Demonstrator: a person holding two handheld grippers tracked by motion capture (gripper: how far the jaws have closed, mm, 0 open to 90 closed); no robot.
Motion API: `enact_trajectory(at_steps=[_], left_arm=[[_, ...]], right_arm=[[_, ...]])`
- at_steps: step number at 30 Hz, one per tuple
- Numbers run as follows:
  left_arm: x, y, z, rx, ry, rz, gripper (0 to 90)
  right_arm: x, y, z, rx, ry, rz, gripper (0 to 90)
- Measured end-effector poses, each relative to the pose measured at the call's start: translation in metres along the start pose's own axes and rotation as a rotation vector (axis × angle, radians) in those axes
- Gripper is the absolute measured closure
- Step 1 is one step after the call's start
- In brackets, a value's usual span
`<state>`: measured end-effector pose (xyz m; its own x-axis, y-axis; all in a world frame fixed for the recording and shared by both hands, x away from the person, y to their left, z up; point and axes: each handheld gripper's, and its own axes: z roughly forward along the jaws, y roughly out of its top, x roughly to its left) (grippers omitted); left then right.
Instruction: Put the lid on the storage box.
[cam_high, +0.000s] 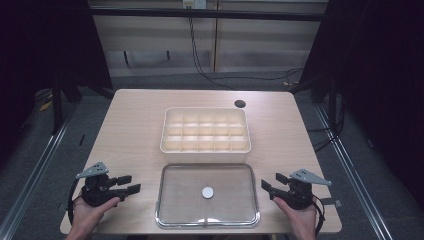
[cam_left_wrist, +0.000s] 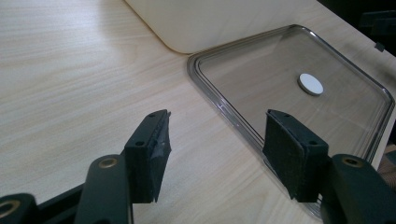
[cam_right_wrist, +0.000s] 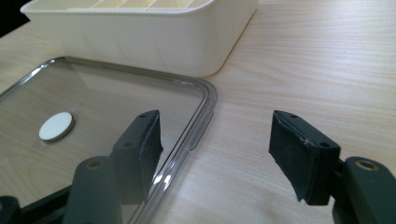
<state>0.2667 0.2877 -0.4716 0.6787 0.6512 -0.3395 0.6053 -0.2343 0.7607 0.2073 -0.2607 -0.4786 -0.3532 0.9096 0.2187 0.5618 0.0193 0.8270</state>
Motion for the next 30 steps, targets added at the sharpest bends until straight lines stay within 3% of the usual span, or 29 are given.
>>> enact_trajectory(at_steps=[4,8,9,13,15,16,17,19,22,23,29,30], left_arm=[[0.000,0.000,0.001,0.011,-0.009,-0.016,39.6],[-0.001,-0.001,0.001,0.020,-0.024,-0.030,36.7],[-0.003,0.000,0.000,0.027,-0.020,-0.026,38.5],[-0.008,0.000,0.000,0.038,-0.012,-0.004,41.7],[-0.012,0.001,0.001,0.053,0.007,0.021,41.0],[-0.014,0.002,0.002,0.053,0.007,0.029,39.7],[-0.016,0.002,0.003,0.051,0.013,0.029,39.7],[-0.019,0.004,0.004,0.037,-0.014,0.028,39.6],[-0.023,0.010,0.007,0.038,-0.029,0.044,38.8],[-0.024,0.013,0.009,0.042,-0.046,0.038,38.0],[-0.024,0.025,0.013,0.050,-0.040,0.042,39.1],[-0.023,0.029,0.015,0.055,-0.030,0.046,40.0]], right_arm=[[-0.001,0.000,0.000,0.021,0.019,0.011,36.2],[-0.001,-0.003,0.001,0.078,0.047,0.029,40.1],[-0.002,-0.003,-0.001,0.069,0.058,0.048,41.5],[0.000,-0.001,-0.005,0.049,0.056,0.041,41.0],[0.003,0.001,-0.006,0.072,0.066,0.035,40.5],[0.008,0.005,-0.008,0.108,0.052,0.007,40.7],[0.008,0.005,-0.008,0.108,0.052,0.007,40.7],[0.012,0.008,-0.012,0.083,0.071,0.018,42.2],[0.017,0.012,-0.012,0.078,0.082,-0.020,43.6],[0.018,0.015,-0.012,0.088,0.112,-0.012,46.4],[0.019,0.025,-0.009,0.062,0.135,-0.011,48.3],[0.017,0.027,-0.007,0.064,0.115,-0.012,47.8]])
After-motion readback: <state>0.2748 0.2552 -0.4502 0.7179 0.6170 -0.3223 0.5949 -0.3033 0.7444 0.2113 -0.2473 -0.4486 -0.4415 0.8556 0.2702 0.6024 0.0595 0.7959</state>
